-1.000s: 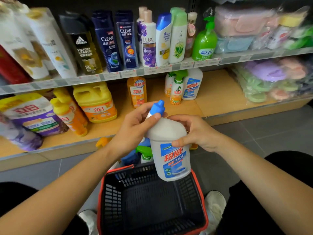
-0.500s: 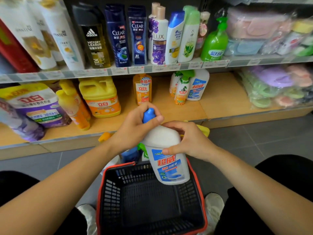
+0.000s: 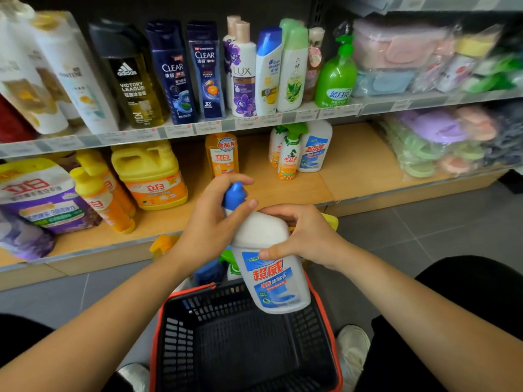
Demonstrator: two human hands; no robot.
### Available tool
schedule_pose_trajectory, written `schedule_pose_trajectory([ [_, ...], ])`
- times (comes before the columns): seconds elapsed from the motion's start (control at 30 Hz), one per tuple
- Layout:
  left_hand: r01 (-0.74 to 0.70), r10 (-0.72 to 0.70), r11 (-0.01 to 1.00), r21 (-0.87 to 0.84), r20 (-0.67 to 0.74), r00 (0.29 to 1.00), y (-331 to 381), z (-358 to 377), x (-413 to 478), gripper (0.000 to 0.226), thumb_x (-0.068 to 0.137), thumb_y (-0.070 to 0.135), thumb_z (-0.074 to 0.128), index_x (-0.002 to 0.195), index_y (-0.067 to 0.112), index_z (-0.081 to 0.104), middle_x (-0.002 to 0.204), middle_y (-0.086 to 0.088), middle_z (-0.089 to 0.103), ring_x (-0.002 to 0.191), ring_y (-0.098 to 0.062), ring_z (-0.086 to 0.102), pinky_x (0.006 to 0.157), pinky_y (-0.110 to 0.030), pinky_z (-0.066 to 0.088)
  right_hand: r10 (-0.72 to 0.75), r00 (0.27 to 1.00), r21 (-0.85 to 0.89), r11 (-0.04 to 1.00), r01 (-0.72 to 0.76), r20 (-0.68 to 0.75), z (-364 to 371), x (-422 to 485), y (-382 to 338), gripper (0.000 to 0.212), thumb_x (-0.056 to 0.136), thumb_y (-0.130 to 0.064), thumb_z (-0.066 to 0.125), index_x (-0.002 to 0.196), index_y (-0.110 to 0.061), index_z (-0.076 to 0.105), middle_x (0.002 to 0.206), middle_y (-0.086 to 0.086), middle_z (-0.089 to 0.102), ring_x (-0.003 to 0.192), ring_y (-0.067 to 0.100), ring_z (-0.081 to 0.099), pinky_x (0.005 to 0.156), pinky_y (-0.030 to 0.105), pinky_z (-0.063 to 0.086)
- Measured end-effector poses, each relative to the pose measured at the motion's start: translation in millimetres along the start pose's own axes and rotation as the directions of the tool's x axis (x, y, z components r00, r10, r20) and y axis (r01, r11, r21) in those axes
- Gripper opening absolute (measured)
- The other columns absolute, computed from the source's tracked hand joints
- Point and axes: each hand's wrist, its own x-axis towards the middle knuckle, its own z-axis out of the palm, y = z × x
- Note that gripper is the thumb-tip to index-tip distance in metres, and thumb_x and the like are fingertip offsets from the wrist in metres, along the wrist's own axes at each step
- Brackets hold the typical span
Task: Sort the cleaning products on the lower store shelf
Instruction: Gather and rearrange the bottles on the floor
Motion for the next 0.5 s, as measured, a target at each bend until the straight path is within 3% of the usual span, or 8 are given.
schedule_pose_trajectory([
  [0.07, -0.019, 0.019, 0.999, -0.039, -0.011, 1.000, -0.1, 1.2, 1.6, 0.025, 0.096, 0.009, 0.066, 0.120, 0.011, 0.060, 0.099, -0.004, 0.062, 0.085, -0.008, 0.058, 0.075, -0.018, 0.046, 0.000, 1.000, -0.006, 1.000, 0.000, -0.023, -1.9, 1.1, 0.4, 0.071, 0.057, -0.014, 0.098, 0.122, -0.019, 0.070, 0.112, -0.010, 0.075, 0.103, 0.007, 0.071, 0.080, 0.022, 0.057],
  [0.17, -0.040, 0.042, 0.996, -0.080, 0.025, 0.999, 0.8, 2.5, 5.0, 0.012, 0.104, 0.015, 0.054, 0.110, 0.006, 0.059, 0.091, -0.011, 0.060, 0.082, -0.017, 0.056, 0.074, -0.022, 0.046, 0.000, 1.000, -0.005, 1.000, 0.000, -0.025, -4.4, 2.0, 0.2, 0.068, 0.057, -0.013, 0.098, 0.118, -0.022, 0.071, 0.110, -0.009, 0.076, 0.101, 0.008, 0.071, 0.079, 0.022, 0.057],
  [0.3, 0.063, -0.030, 0.959, -0.277, 0.122, 0.992, 0.3, 0.9, 10.5, 0.031, 0.106, 0.024, 0.037, 0.095, 0.001, 0.055, 0.078, -0.013, 0.057, 0.088, -0.039, 0.057, 0.083, -0.031, 0.048, 0.012, 1.000, -0.015, 1.000, -0.013, -0.008, -7.3, 1.2, 1.0, 0.067, 0.056, -0.012, 0.098, 0.116, -0.023, 0.072, 0.110, -0.007, 0.076, 0.102, 0.009, 0.071, 0.080, 0.026, 0.058],
  [0.43, 0.188, -0.135, 0.923, -0.336, 0.175, 0.975, -4.7, -0.8, 14.3, 0.046, 0.104, 0.046, 0.034, 0.092, 0.018, 0.069, 0.077, -0.008, 0.063, 0.091, -0.037, 0.061, 0.087, -0.046, 0.046, 0.035, 0.999, 0.001, 0.999, -0.035, 0.007, -10.2, 0.0, 2.2, 0.068, 0.055, -0.012, 0.098, 0.117, -0.024, 0.072, 0.110, -0.010, 0.075, 0.101, 0.007, 0.071, 0.078, 0.025, 0.057],
  [0.5, 0.199, -0.155, 0.920, -0.338, 0.155, 0.976, -7.0, -0.2, 15.6, 0.048, 0.102, 0.052, 0.034, 0.100, 0.023, 0.072, 0.083, -0.006, 0.067, 0.093, -0.030, 0.063, 0.086, -0.039, 0.049, 0.033, 0.999, 0.011, 0.999, -0.033, -0.002, -11.0, 0.7, 3.0, 0.067, 0.056, -0.013, 0.097, 0.118, -0.021, 0.072, 0.111, -0.009, 0.076, 0.102, 0.009, 0.071, 0.080, 0.028, 0.059],
])
